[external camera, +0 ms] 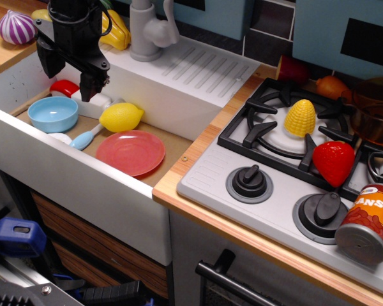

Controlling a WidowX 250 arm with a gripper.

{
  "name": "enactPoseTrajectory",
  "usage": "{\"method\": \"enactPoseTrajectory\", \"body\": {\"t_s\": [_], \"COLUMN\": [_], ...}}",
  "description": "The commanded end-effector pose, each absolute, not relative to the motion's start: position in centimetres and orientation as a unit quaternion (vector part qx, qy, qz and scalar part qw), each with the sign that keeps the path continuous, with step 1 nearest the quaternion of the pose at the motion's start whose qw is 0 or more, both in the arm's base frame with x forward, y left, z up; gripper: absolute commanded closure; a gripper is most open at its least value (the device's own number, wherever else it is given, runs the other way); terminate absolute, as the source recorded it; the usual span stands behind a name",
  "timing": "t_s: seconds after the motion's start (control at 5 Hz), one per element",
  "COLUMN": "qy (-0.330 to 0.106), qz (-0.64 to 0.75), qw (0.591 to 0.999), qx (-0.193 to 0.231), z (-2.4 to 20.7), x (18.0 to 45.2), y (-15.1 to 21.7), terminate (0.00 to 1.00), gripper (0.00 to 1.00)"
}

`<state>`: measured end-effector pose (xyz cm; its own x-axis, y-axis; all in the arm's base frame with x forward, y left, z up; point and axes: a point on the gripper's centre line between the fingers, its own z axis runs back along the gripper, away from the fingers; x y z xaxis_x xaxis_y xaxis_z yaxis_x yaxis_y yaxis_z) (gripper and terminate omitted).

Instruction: Put corn on plate

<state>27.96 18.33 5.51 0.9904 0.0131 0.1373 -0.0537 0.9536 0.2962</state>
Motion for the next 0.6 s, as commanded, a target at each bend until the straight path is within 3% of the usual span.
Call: {"method": "enactPoseTrajectory", "body": {"t_s": [0.0, 0.4], "qy": [-0.067, -0.078], "qz": [0.017, 0.004], "qw": [0.986, 0.986], "qx": [0.151, 0.15], "z": [5.5, 9.4], "x": [28.0, 30.7], "y": [18.3, 10.8], "terminate": [0.0, 0.0], "gripper": [0.0, 0.0]}}
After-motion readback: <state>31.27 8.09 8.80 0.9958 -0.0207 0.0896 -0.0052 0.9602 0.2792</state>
